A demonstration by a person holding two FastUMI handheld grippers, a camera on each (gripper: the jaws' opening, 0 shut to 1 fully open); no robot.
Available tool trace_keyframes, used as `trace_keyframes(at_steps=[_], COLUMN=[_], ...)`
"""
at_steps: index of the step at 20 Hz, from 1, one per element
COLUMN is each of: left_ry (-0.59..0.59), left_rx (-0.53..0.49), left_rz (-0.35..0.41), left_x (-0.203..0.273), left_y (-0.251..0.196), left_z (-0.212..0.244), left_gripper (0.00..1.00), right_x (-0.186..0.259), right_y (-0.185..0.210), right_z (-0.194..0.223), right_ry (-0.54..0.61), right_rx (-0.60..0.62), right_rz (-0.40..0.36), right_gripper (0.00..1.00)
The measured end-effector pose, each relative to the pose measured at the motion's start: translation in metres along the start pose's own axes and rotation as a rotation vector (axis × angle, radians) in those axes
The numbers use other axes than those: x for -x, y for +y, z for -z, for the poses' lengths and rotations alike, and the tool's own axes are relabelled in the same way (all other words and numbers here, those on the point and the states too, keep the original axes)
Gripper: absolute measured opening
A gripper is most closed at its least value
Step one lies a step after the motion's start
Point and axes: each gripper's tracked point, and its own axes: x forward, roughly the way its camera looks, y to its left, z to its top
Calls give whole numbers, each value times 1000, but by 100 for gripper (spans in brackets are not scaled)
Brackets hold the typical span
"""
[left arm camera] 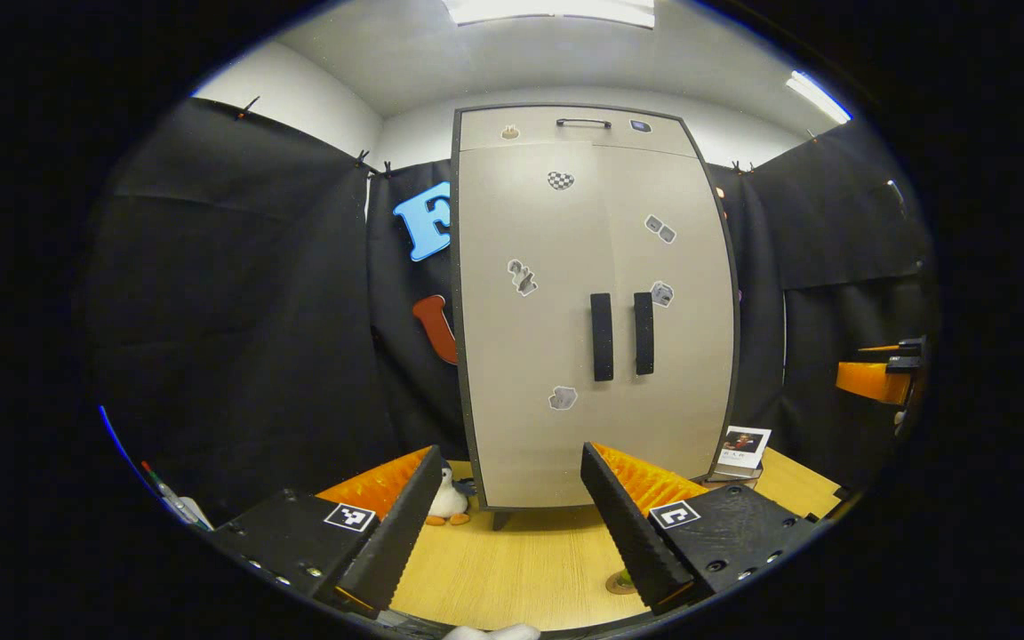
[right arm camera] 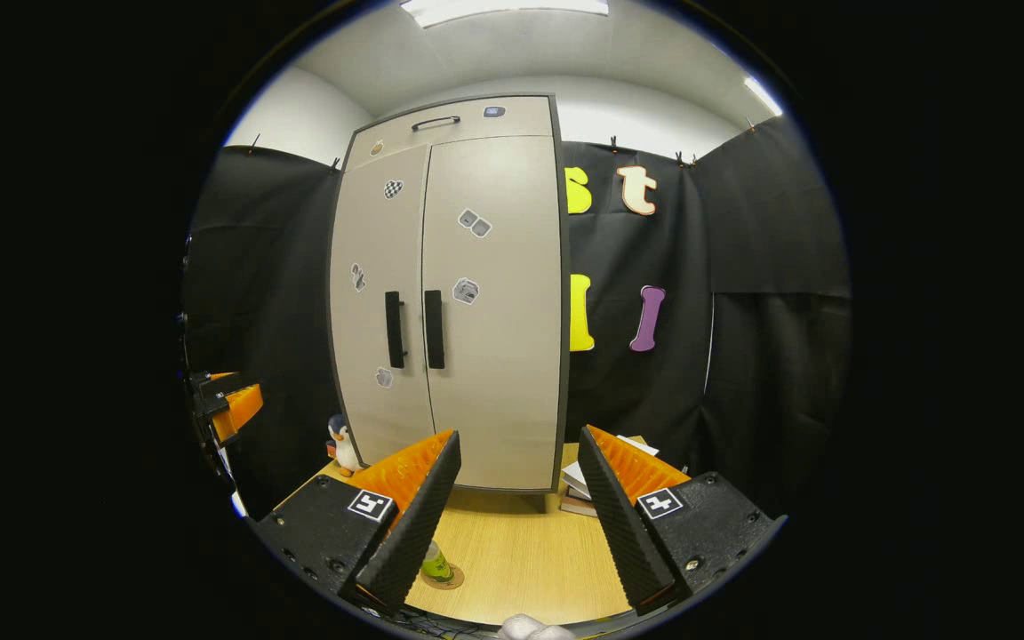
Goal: Grasp the bottle in the cabinet with the left hand and place it on the coaster, then close the right door with the right hand and the left door with the left hand.
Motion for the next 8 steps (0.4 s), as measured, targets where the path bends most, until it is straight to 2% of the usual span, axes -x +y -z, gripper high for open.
trace_keyframes(at_steps=[8], left_ry=[6], left_rx=[2], left_rz=[5], left_x=[2], left_y=[-2], left_z=[-1], left_gripper=[96], right_x=[0], right_y=[-2], right_z=[3], right_ry=[4], right_rx=[-6], right_rz=[1], right_gripper=[82])
